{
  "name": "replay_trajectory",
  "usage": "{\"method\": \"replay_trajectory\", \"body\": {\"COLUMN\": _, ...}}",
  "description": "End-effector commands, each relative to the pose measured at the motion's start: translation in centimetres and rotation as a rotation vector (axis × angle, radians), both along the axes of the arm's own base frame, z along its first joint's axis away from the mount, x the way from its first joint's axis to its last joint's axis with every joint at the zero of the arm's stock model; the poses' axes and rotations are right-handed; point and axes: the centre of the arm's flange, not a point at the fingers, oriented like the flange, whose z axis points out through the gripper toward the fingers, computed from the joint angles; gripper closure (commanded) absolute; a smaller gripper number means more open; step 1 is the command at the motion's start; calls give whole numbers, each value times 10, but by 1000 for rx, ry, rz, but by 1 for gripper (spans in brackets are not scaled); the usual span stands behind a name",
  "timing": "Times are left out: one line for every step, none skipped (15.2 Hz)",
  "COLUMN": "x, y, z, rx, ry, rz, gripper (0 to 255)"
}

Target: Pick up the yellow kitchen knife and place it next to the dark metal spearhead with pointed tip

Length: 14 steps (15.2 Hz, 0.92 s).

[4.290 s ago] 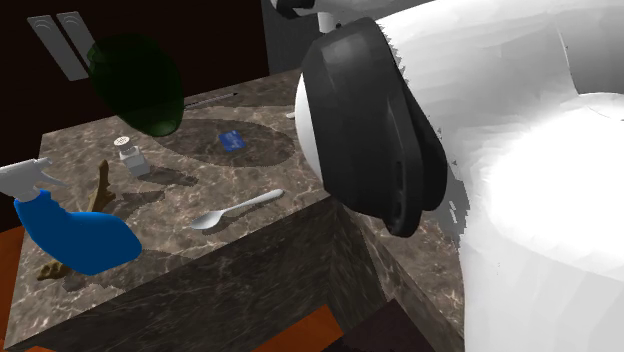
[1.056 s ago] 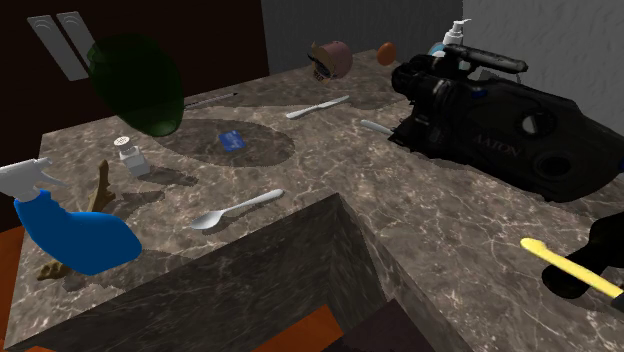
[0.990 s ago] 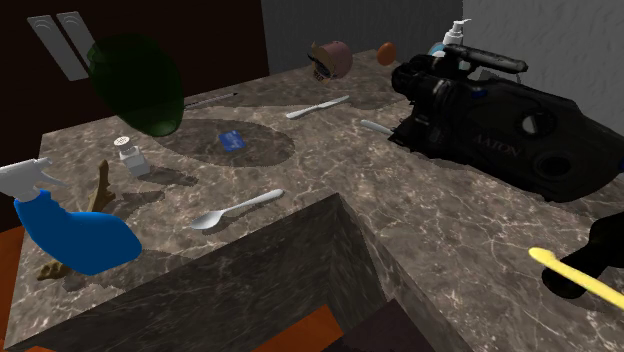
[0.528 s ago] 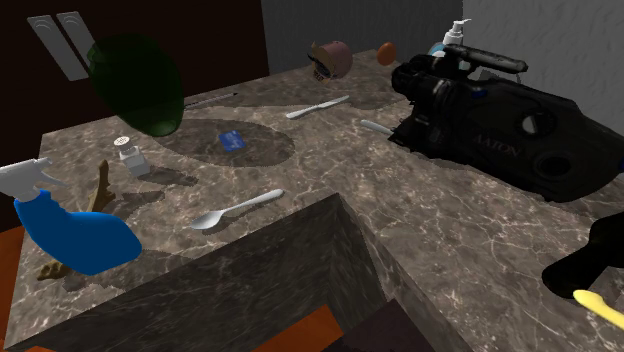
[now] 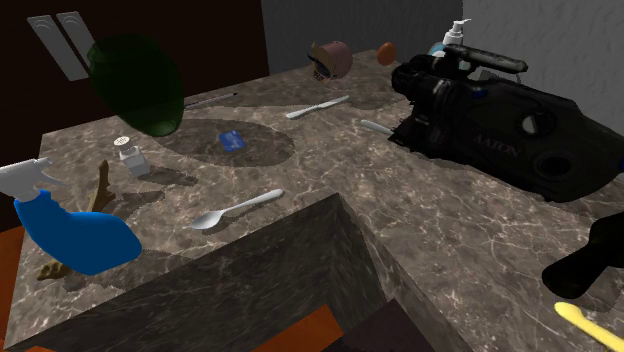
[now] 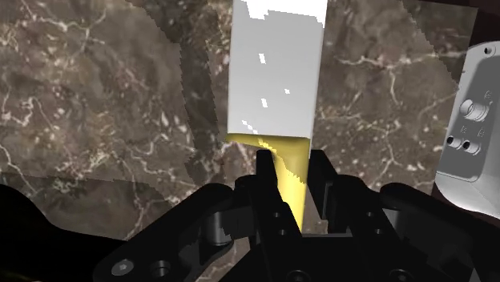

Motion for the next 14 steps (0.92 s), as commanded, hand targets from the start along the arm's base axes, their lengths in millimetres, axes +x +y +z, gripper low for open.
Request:
{"method": "replay_trajectory", "body": {"x": 1, "y": 0, "z": -11, "rx": 0, "ry": 0, "rz": 0, "gripper": 255}}
{"method": "replay_trajectory", "body": {"x": 1, "y": 0, "z": -16, "rx": 0, "ry": 0, "rz": 0, "gripper": 255}}
{"method": "replay_trajectory", "body": {"x": 1, "y": 0, "z": -21, "rx": 0, "ry": 0, "rz": 0, "gripper": 255}}
{"method": "replay_trajectory", "body": {"x": 1, "y": 0, "z": -27, "rx": 0, "ry": 0, "rz": 0, "gripper": 255}}
{"method": "replay_trajectory", "body": {"x": 1, "y": 0, "z": -32, "rx": 0, "ry": 0, "rz": 0, "gripper": 255}}
{"method": "replay_trajectory", "body": {"x": 1, "y": 0, "z": -37, "rx": 0, "ry": 0, "rz": 0, "gripper": 255}}
{"method": "replay_trajectory", "body": {"x": 1, "y": 0, "z": -42, "rx": 0, "ry": 0, "rz": 0, "gripper": 255}}
{"method": "replay_trajectory", "body": {"x": 1, "y": 0, "z": -48, "rx": 0, "ry": 0, "rz": 0, "gripper": 255}}
{"method": "replay_trajectory", "body": {"x": 1, "y": 0, "z": -53, "rx": 0, "ry": 0, "rz": 0, "gripper": 255}}
{"method": "replay_trajectory", "body": {"x": 1, "y": 0, "z": -58, "rx": 0, "ry": 0, "rz": 0, "gripper": 255}}
{"method": "replay_trajectory", "body": {"x": 1, "y": 0, "z": -62, "rx": 0, "ry": 0, "rz": 0, "gripper": 255}}
{"method": "replay_trajectory", "body": {"x": 1, "y": 0, "z": -62, "rx": 0, "ry": 0, "rz": 0, "gripper": 255}}
{"method": "replay_trajectory", "body": {"x": 1, "y": 0, "z": -62, "rx": 0, "ry": 0, "rz": 0, "gripper": 255}}
{"method": "replay_trajectory", "body": {"x": 1, "y": 0, "z": -62, "rx": 0, "ry": 0, "rz": 0, "gripper": 255}}
